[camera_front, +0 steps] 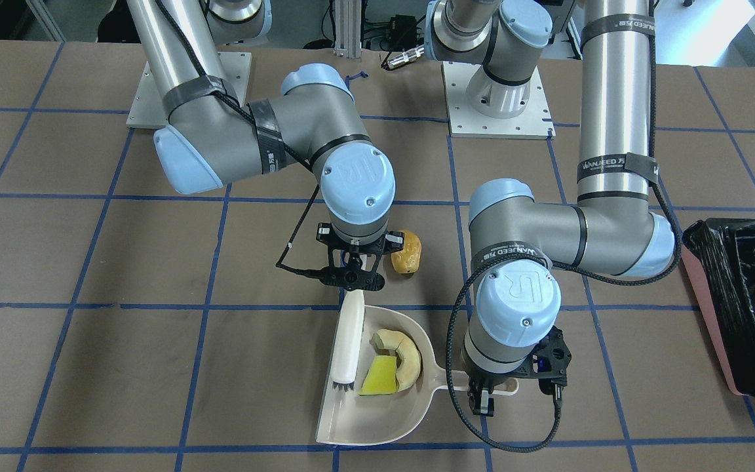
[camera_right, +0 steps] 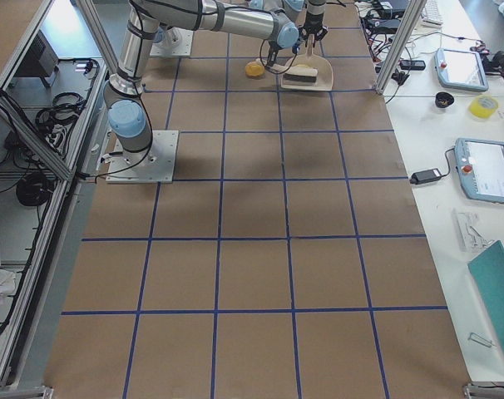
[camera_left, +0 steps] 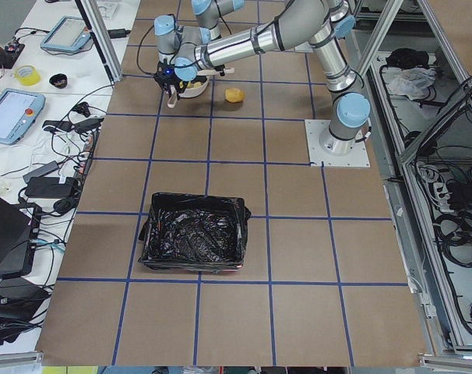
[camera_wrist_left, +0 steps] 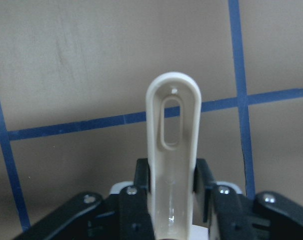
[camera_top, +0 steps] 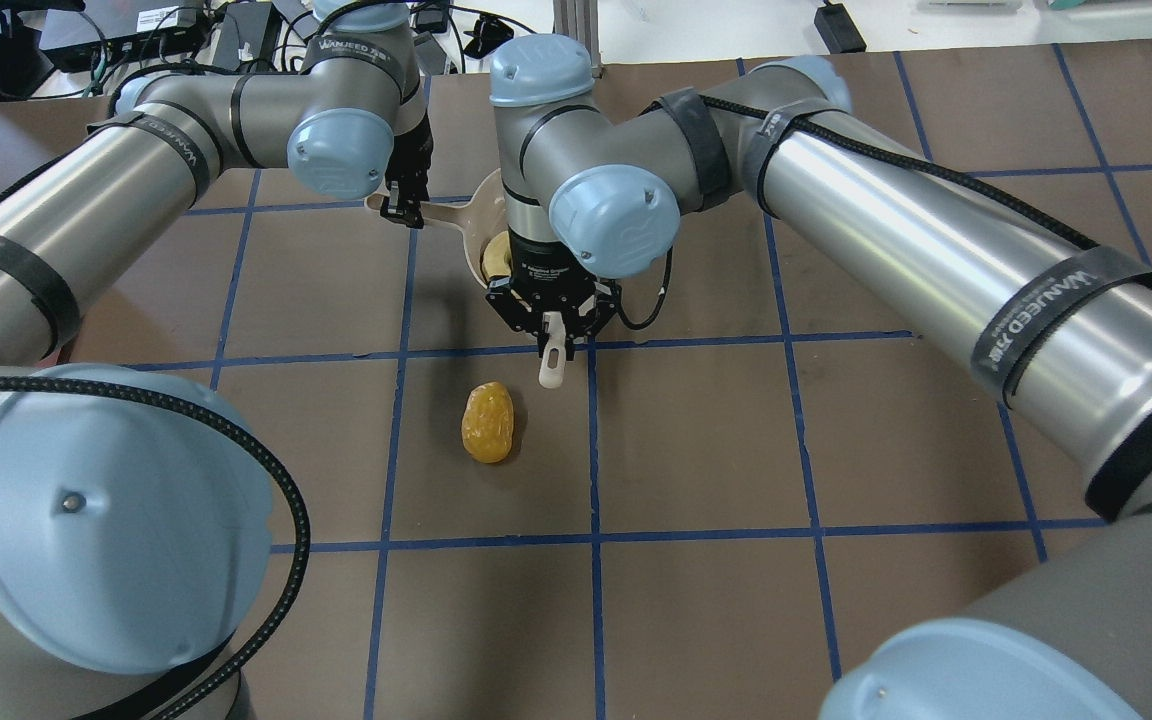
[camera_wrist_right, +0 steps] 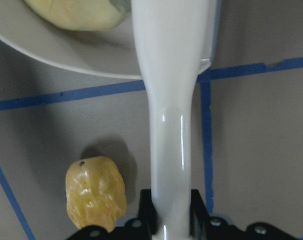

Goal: Sweep and dump trash into bin
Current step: 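Sweep the banana peel and sponge into the dustpan with the right gripper's brush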

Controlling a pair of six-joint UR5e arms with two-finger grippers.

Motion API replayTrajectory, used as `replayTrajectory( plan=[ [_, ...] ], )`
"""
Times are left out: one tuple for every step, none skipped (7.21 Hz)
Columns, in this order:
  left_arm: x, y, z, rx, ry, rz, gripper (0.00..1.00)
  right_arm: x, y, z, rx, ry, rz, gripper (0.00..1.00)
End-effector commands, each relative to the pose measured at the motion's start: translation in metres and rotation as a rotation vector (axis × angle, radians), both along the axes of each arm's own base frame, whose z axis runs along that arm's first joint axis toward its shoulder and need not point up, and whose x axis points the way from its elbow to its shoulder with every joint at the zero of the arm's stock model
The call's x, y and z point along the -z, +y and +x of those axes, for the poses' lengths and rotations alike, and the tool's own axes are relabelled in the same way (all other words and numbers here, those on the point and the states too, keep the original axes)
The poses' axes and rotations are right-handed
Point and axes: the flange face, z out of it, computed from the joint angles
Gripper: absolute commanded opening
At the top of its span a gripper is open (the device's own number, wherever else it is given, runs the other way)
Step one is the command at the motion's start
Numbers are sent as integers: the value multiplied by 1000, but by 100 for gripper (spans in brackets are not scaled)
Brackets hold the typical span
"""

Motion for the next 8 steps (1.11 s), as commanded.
replayTrajectory(
  plan=[
    [-7,-2,0,-5,47,-8,0,-28,11,-17,-9,37,5,0],
    [-13,-3,5,-10,63,-16,0,-23,8,-26,-32,52,9,0],
    [-26,-7,17,-43,108,-36,0,-31,16,-28,-30,49,4,0],
    [-46,-9,38,-71,115,-63,0,-39,26,-37,-26,49,-1,0],
    [-68,-5,66,-101,111,-78,0,-43,37,-46,-27,66,4,0],
    [-82,2,84,-105,108,-45,0,-49,51,-56,-39,108,2,0],
    [-94,12,92,-62,100,-19,0,-56,59,-59,-34,100,-2,0],
    [-103,23,98,-32,91,10,0,-61,72,-46,-7,61,17,0]
  ],
)
